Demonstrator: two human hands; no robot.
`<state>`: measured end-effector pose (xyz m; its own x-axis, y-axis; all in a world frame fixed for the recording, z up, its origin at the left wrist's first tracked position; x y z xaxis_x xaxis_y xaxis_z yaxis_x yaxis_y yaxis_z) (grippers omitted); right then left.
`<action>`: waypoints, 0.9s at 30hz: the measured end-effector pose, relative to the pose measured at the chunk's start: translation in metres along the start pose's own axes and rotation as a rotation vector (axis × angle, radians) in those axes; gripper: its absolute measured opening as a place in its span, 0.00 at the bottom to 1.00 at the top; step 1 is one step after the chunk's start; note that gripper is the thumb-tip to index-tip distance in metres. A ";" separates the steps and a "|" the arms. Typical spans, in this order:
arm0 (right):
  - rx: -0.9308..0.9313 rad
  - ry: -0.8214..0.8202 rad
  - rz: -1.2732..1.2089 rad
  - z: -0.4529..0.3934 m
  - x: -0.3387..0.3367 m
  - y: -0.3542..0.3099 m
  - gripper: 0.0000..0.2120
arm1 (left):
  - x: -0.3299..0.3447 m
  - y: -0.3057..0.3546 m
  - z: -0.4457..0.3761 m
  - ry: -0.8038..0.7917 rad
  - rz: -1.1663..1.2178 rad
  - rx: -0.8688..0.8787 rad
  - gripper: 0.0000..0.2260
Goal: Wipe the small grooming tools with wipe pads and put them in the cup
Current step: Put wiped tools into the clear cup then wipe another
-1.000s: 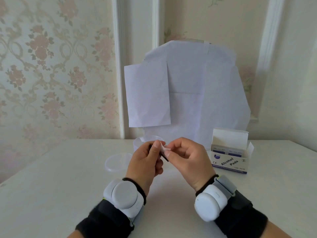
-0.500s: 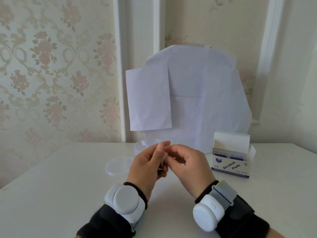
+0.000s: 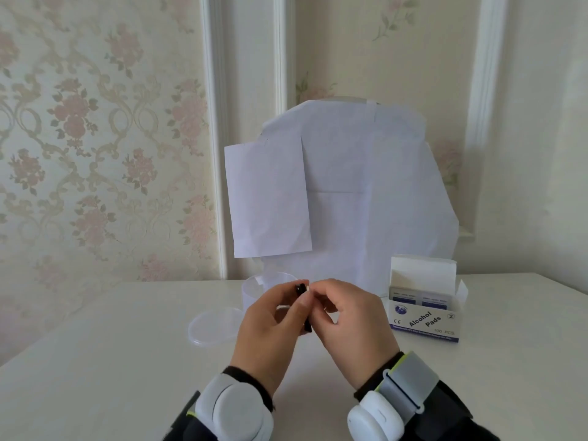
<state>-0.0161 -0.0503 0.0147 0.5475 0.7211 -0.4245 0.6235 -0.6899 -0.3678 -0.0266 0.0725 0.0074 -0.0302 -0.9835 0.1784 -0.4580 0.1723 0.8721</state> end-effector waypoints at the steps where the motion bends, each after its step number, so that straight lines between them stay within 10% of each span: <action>1: -0.016 0.033 0.013 0.000 -0.001 0.000 0.09 | -0.001 0.001 0.000 0.027 -0.042 0.033 0.06; 27: -0.112 0.171 0.094 -0.003 -0.003 0.007 0.06 | -0.016 0.017 0.001 0.251 0.118 0.004 0.11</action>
<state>-0.0118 -0.0576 0.0158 0.6871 0.6606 -0.3025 0.6179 -0.7503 -0.2352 -0.0350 0.0916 0.0192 0.1371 -0.9122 0.3861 -0.4677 0.2840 0.8370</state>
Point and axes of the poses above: each hand's wrist, its own z-axis away from the middle knuckle, its own x-axis out of the palm, y = z × x, the point moved 3 cm from there along -z, towards the middle knuckle, and after that the axes turned 7 degrees about z, right-handed, at the moved point
